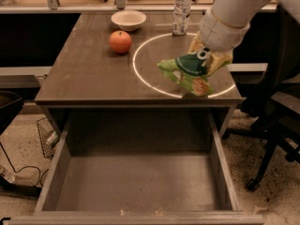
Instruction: Place green rice chip bag into top drawer
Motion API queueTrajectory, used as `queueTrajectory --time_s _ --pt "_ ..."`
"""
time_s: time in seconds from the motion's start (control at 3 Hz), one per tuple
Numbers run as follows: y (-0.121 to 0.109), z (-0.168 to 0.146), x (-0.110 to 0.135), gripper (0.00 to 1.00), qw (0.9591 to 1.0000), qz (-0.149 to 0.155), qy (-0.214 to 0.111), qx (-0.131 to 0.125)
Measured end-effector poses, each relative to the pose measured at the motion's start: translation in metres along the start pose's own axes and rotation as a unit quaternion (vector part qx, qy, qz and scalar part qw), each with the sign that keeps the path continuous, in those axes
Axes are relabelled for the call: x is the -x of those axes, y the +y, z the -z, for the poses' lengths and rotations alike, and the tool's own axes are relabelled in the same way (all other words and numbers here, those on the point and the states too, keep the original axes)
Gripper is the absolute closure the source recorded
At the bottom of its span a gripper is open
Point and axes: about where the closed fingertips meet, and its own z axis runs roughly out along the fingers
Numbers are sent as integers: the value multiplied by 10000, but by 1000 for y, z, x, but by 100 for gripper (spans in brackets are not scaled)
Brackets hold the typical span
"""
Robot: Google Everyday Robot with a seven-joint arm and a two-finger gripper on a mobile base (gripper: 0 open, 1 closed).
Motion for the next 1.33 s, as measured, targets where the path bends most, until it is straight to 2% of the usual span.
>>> queueTrajectory --time_s 0.33,0.67,1.0,1.33 --pt "37 47 28 100 9996 -65 72 -253" --pt "66 66 71 100 9989 56 101 -455" --pt "85 38 109 100 9975 253 -218 -627" --pt "93 -15 141 100 9920 367 -755 -938"
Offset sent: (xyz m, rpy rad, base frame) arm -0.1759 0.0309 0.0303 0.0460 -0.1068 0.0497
